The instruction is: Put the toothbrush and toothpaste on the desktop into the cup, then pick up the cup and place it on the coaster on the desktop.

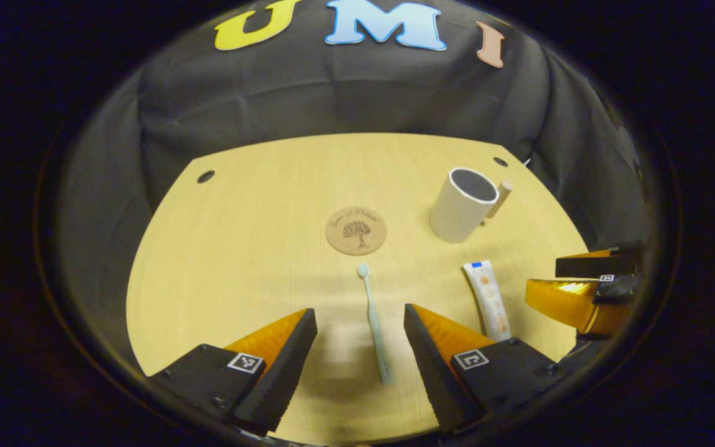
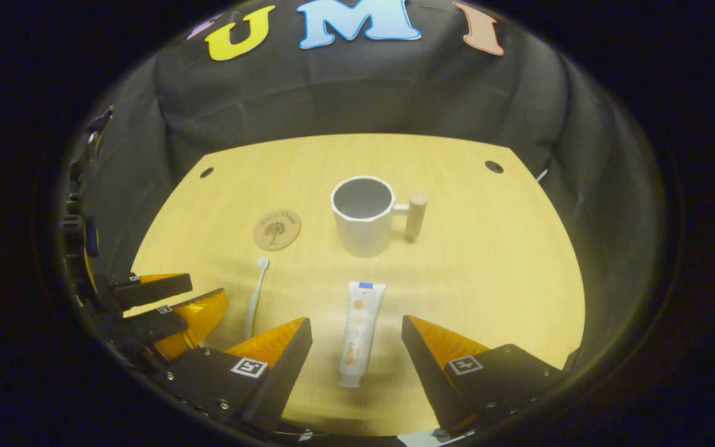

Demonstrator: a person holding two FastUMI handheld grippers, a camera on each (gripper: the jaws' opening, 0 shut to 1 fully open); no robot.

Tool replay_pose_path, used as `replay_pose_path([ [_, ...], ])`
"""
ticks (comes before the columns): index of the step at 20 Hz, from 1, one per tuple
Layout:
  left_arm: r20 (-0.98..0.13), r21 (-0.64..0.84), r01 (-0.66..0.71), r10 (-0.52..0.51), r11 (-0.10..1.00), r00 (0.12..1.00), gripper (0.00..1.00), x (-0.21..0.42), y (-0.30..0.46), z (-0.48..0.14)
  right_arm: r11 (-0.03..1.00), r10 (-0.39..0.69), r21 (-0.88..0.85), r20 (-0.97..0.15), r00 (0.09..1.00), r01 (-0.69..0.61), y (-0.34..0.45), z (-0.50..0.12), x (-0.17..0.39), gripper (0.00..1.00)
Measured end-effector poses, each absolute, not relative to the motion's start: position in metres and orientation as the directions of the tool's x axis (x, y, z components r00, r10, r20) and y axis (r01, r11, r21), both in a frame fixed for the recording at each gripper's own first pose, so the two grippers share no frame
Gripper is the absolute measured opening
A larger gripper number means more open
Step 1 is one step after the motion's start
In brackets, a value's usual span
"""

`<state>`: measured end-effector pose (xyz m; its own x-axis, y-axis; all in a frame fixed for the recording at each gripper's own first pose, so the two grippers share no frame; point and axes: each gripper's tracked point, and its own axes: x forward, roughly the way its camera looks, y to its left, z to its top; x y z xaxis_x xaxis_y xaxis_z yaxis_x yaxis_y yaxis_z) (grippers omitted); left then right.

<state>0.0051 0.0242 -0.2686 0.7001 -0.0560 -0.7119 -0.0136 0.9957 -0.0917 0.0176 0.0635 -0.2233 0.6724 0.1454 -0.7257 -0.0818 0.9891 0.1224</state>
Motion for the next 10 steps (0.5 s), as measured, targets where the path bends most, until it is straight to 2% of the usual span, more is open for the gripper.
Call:
replay_pose_path([
  [2,-0.733,-0.099,-0.013,-0.064,0.995,0.677,0.96,0.007,0.02,-0.283,0.989,0.145,0.123,-0.756,0.638,-0.079,0.064,-0.237,0.023,0.88],
  [4,-0.756,-0.111,-0.022,-0.07,0.994,0.651,0.96,0.009,0.017,-0.297,0.989,0.144,0.127,-0.78,0.608,-0.072,0.064,-0.255,0.025,0.78],
  [10,-0.809,-0.09,-0.034,-0.053,0.995,0.585,0.95,0.02,0.015,-0.326,0.992,0.125,0.12,-0.829,0.546,-0.045,0.063,-0.279,0.035,0.77],
])
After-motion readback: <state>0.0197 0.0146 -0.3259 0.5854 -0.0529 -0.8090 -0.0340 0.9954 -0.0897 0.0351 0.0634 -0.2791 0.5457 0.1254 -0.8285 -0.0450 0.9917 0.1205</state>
